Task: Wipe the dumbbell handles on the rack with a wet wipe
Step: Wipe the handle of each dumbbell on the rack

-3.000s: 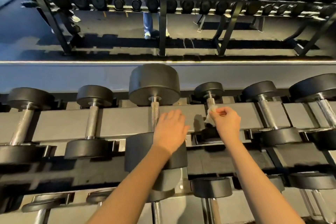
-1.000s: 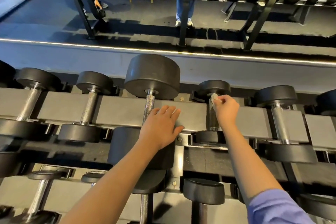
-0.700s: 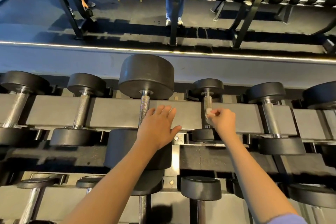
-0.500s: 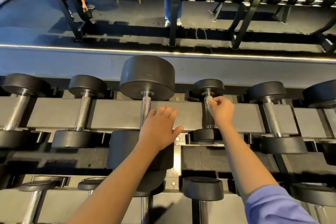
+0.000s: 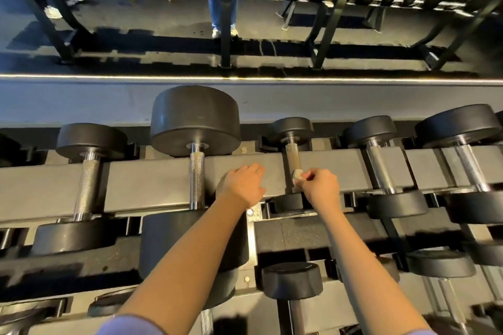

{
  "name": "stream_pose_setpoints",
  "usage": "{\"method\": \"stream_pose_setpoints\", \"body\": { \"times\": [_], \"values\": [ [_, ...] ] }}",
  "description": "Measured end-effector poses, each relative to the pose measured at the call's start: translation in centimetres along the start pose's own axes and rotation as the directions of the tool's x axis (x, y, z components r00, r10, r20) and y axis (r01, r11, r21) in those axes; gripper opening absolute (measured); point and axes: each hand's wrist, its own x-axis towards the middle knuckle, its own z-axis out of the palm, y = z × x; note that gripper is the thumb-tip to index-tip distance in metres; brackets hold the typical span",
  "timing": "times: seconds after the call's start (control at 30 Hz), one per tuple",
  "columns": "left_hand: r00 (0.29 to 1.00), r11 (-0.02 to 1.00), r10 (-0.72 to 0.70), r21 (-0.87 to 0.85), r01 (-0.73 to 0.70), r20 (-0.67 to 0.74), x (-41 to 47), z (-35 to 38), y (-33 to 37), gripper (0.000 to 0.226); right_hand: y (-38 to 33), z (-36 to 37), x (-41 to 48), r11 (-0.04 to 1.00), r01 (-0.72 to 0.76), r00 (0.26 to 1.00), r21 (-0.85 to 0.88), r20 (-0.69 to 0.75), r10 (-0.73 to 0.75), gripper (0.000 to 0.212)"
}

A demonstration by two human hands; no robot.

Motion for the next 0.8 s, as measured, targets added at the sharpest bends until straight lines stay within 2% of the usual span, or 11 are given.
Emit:
{"method": "stream_pose_setpoints", "body": {
  "times": [0.17,0.27,0.4,0.5,0.7,0.8],
  "values": [
    [0.988,0.995,-0.069,0.08,0.059,0.137,3.0,1.3,0.0,0.066,-0.1,0.4,0.6,0.999,-0.02,0.998,0.035,-0.058,0.022,0.006],
    [0.984,0.983,-0.121,0.151,0.101,0.128,3.7,1.9,0.2,0.07,-0.9,0.6,2.1,0.996,0.015,0.995,0.088,-0.098,-0.007,0.007],
    [0.988,0.982,-0.138,0.139,0.127,0.075,3.3,2.8,0.4,0.074,-3.0,0.6,4.9,0.975,0.133,0.979,0.179,-0.177,-0.101,0.012],
    [0.981,0.985,-0.14,0.118,0.124,0.135,3.3,2.7,0.3,0.074,-3.1,0.5,5.6,0.966,0.135,0.983,0.222,-0.149,-0.103,0.014],
    [0.981,0.987,-0.124,0.123,0.106,0.149,3.2,2.2,0.4,0.072,0.7,-0.4,2.6,0.991,0.107,0.993,0.075,0.036,-0.11,0.007],
    [0.98,0.985,-0.131,0.136,0.11,0.152,3.2,2.3,0.5,0.072,0.1,-0.4,3.1,0.99,0.143,0.989,0.021,0.038,-0.143,0.008]
  ]
}}
